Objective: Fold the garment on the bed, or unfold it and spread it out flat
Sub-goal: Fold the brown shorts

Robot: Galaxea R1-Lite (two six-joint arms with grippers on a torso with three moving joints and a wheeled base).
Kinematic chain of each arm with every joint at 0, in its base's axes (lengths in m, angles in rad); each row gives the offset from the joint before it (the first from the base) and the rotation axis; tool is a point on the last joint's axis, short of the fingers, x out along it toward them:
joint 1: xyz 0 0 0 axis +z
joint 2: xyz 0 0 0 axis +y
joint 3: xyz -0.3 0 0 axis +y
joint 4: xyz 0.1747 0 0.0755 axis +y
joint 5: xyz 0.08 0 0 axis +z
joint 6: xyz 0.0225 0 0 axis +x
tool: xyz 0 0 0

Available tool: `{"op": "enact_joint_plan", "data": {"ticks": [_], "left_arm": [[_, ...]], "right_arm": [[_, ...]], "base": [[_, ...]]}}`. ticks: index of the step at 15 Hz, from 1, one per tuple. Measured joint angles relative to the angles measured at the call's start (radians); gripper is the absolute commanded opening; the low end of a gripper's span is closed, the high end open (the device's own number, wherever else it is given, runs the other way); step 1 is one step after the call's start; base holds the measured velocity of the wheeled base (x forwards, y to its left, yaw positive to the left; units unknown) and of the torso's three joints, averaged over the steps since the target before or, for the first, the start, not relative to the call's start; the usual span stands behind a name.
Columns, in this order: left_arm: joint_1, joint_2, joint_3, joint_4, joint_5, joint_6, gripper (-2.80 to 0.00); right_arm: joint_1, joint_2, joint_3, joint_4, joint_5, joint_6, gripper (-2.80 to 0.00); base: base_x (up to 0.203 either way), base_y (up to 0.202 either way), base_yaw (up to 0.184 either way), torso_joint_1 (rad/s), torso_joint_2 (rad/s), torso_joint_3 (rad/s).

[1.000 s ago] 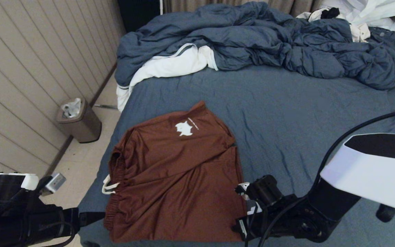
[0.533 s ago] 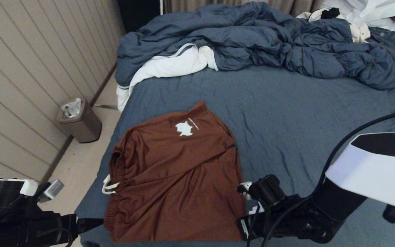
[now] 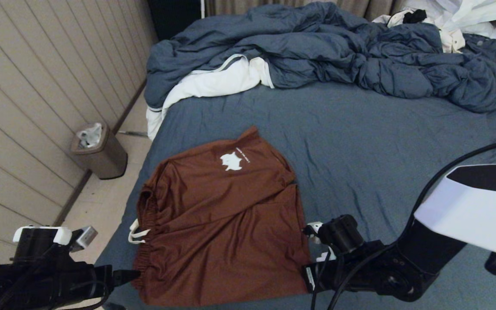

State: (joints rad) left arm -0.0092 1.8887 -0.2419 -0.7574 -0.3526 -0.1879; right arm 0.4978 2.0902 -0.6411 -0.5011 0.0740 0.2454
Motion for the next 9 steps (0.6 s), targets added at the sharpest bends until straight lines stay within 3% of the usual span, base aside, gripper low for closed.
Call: {"op": "enact_joint_plan", "data": {"ticks": [2, 5, 9], "left_arm": [[-0.02, 0.061, -0.006, -0.068, 0.001, 0.0, 0.0], [-0.065, 0.127, -0.037, -0.091, 0.011, -0.004, 0.0], [-0.103, 0.171, -0.097, -0.092, 0.03, -0.056, 0.0]], "right_arm": [[-0.001, -0.003, -0.003, -0.001, -0.004, 0.0, -2.8], [0.0, -0.005, -0.004, -0.002, -0.004, 0.0, -2.8], [0.002, -0.007, -0.017, -0.002, -0.012, 0.0, -2.8]], "base": [[0.0, 0.0, 0.0, 0.0, 0.0, 0.0], [0.0, 0.0, 0.0, 0.0, 0.0, 0.0], [0.0, 0.0, 0.0, 0.0, 0.0, 0.0]]}}
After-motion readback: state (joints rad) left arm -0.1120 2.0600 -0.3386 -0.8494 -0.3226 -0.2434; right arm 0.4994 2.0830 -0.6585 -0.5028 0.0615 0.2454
